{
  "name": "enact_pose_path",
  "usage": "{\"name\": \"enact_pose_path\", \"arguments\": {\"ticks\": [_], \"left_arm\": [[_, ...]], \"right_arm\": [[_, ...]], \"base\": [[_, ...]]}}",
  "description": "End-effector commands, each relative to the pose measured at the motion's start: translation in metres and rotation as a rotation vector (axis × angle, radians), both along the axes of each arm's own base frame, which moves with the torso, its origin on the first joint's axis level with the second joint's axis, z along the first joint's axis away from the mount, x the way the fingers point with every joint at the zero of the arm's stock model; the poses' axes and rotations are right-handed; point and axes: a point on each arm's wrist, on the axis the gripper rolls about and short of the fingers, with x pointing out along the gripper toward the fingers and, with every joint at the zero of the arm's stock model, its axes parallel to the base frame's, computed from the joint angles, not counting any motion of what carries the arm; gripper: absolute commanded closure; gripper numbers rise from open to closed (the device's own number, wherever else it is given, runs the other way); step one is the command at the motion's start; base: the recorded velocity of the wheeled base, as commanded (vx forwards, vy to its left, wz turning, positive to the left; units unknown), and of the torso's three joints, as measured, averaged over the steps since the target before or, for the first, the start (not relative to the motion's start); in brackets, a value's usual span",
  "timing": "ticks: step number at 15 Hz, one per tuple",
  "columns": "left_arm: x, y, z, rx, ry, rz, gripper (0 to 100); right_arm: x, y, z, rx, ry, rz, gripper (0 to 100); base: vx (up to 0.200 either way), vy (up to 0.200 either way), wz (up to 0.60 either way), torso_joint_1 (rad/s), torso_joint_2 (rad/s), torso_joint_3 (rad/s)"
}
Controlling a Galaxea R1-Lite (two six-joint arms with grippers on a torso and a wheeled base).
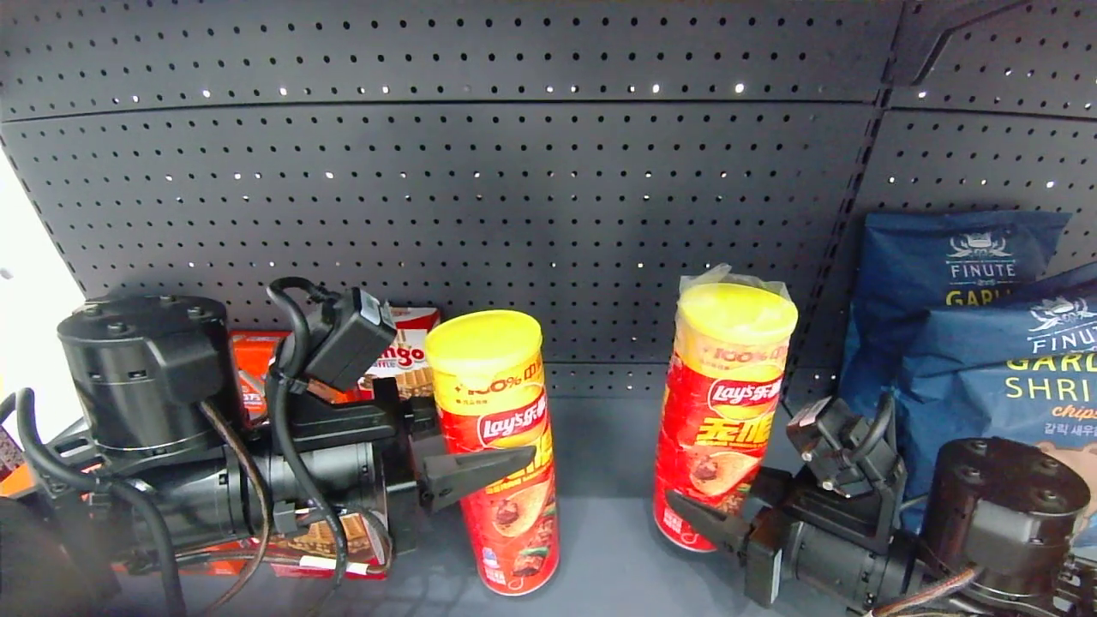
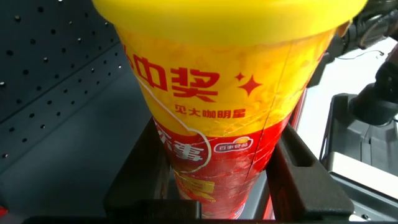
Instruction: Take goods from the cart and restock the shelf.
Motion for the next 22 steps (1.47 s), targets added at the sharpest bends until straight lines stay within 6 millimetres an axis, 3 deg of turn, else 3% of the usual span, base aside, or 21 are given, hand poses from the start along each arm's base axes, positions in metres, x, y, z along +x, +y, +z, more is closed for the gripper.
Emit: {"name": "enact_pose_path", "arguments": {"ticks": [1,8,11,19,20,22], "left_arm": [[0.003,-0.002,-0.001,0.002,0.003,0.0,100],[0.005,-0.002,-0.003,0.006,0.008,0.008,100],[0.005,-0.002,-0.003,0.008,0.008,0.007,100],[0.004,-0.002,-0.005,0.01,0.011,0.007,100],[0.004,-0.002,-0.005,0.011,0.012,0.007,100],[0.003,-0.002,-0.006,0.012,0.013,0.005,100]], "right_arm": [[-0.004,0.007,-0.008,-0.009,0.03,0.01,100],[-0.015,0.015,-0.032,-0.023,0.043,0.01,100],[-0.023,0.017,-0.035,-0.037,0.048,0.019,100],[-0.023,0.019,-0.038,-0.047,0.058,0.019,100],[-0.024,0.019,-0.039,-0.052,0.059,0.015,0],[-0.024,0.018,-0.038,-0.05,0.051,-0.005,0]], "base": [[0.0,0.0,0.0,0.0,0.0,0.0],[0.0,0.0,0.0,0.0,0.0,0.0],[0.0,0.0,0.0,0.0,0.0,0.0],[0.0,0.0,0.0,0.0,0.0,0.0],[0.0,0.0,0.0,0.0,0.0,0.0],[0.0,0.0,0.0,0.0,0.0,0.0]]}}
